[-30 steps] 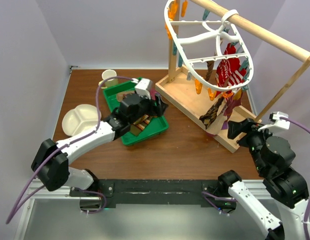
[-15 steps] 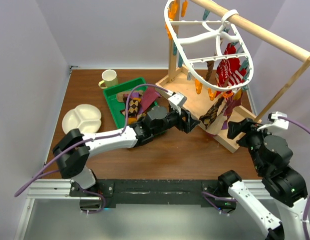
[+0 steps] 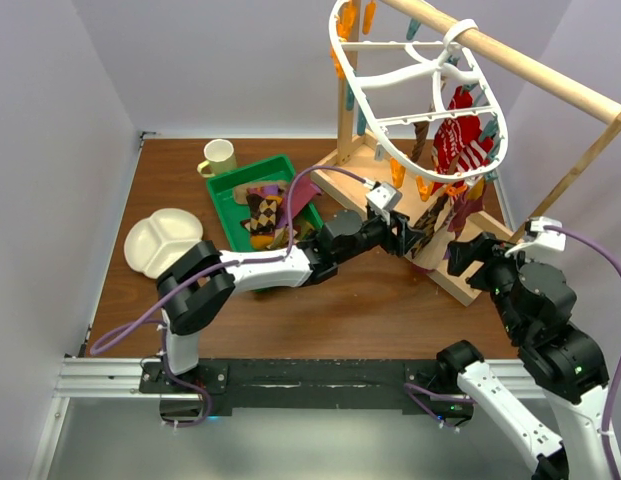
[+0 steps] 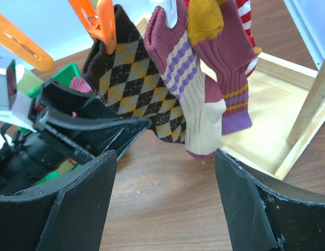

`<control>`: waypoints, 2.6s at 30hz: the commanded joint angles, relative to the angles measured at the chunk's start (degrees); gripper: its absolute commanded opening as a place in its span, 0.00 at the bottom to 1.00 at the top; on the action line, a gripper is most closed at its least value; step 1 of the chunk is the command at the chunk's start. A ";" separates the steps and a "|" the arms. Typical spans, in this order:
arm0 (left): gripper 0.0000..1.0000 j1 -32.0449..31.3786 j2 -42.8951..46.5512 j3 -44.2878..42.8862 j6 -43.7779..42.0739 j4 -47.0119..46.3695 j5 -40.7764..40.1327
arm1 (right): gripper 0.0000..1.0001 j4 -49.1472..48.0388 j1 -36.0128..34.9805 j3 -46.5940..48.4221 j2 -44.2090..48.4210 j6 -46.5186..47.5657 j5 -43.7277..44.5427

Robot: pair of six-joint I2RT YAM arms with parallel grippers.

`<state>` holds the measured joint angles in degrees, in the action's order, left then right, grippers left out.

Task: Remove the socks clipped to the hanger
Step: Remove the sock from the hanger.

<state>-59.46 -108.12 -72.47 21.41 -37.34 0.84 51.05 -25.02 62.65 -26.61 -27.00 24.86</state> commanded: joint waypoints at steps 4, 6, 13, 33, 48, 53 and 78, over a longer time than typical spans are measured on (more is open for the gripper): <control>0.40 -0.66 2.54 -3.12 -0.76 -5.90 1.53 | 0.79 -2.97 0.14 -0.34 -1.25 1.51 -0.52; 0.36 -0.57 6.22 -1.37 -0.75 -5.37 5.64 | 0.79 -2.97 0.14 0.01 -1.51 1.95 -0.17; 0.04 -0.39 18.10 2.76 -2.77 1.74 17.43 | 0.78 -3.93 0.23 0.80 -1.60 3.97 0.45; 0.00 11.47 36.22 11.64 5.56 0.96 35.72 | 0.71 -12.28 0.14 0.72 -8.10 5.39 -18.00; 0.00 18.42 29.02 16.04 18.50 -10.12 40.21 | 0.72 -18.26 0.23 -2.26 -7.51 -0.85 -19.07; 0.00 17.80 28.40 18.41 18.58 -9.94 39.06 | 0.74 -22.38 0.23 -6.57 -1.96 -7.97 -15.64; 0.00 8.05 21.63 14.81 13.49 -4.14 34.40 | 0.72 -39.97 0.14 -10.45 -2.92 -16.41 -12.21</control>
<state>-50.15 -86.06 -55.09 36.73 -41.85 35.29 14.66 -25.02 50.50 -27.03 -42.83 11.03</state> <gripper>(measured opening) 0.029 0.726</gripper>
